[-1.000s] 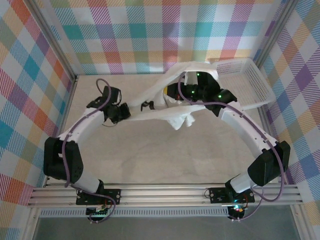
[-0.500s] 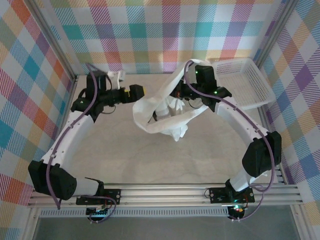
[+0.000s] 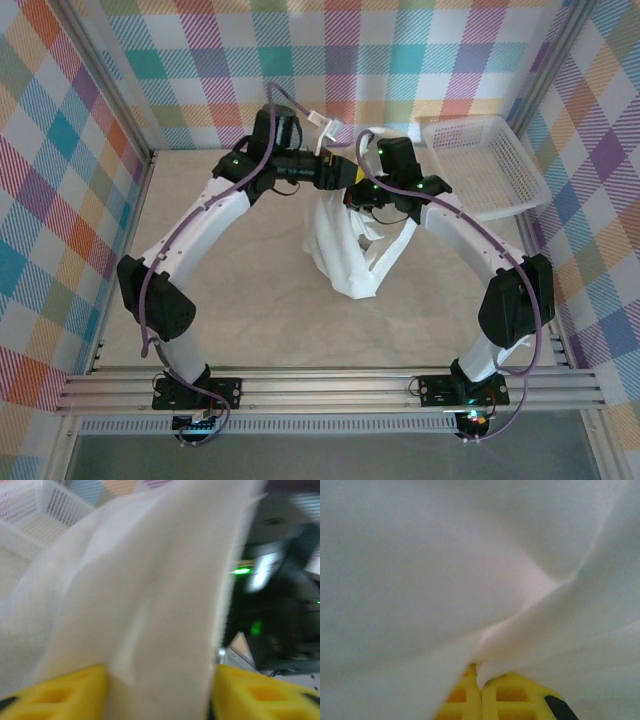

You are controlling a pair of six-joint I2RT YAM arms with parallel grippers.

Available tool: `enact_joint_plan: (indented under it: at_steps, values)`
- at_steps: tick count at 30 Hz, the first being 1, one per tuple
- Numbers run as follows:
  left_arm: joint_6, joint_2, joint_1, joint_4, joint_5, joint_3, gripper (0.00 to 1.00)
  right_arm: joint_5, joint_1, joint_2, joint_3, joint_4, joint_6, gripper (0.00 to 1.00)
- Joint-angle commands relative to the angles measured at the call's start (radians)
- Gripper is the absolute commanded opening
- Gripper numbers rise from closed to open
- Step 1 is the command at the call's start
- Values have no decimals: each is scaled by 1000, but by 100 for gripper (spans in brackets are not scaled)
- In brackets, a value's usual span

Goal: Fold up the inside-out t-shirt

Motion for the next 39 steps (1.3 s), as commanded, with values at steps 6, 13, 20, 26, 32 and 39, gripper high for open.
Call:
enact_joint_plan:
  at_steps: [6, 13, 20, 26, 32, 39]
  values:
    - [-97, -128, 9, 137, -293, -98, 0, -64, 9, -16, -3, -22, -57, 0]
    - [-226, -124, 111, 37, -504, -30, 0, -189, 35, -50, -104, -64, -164, 0]
    - [-184, 34, 153, -141, -612, 34, 0, -330, 81, -155, -121, -15, -220, 0]
    - [-264, 10, 202, -56, -611, -272, 0, 343, 76, -335, -48, -34, -290, 0]
    - [-275, -22, 345, -46, -657, -543, 0, 375, 46, -429, -23, 34, -345, 0]
    - [-234, -180, 422, 10, -537, -692, 64, 304, -4, -450, -97, 124, -228, 0]
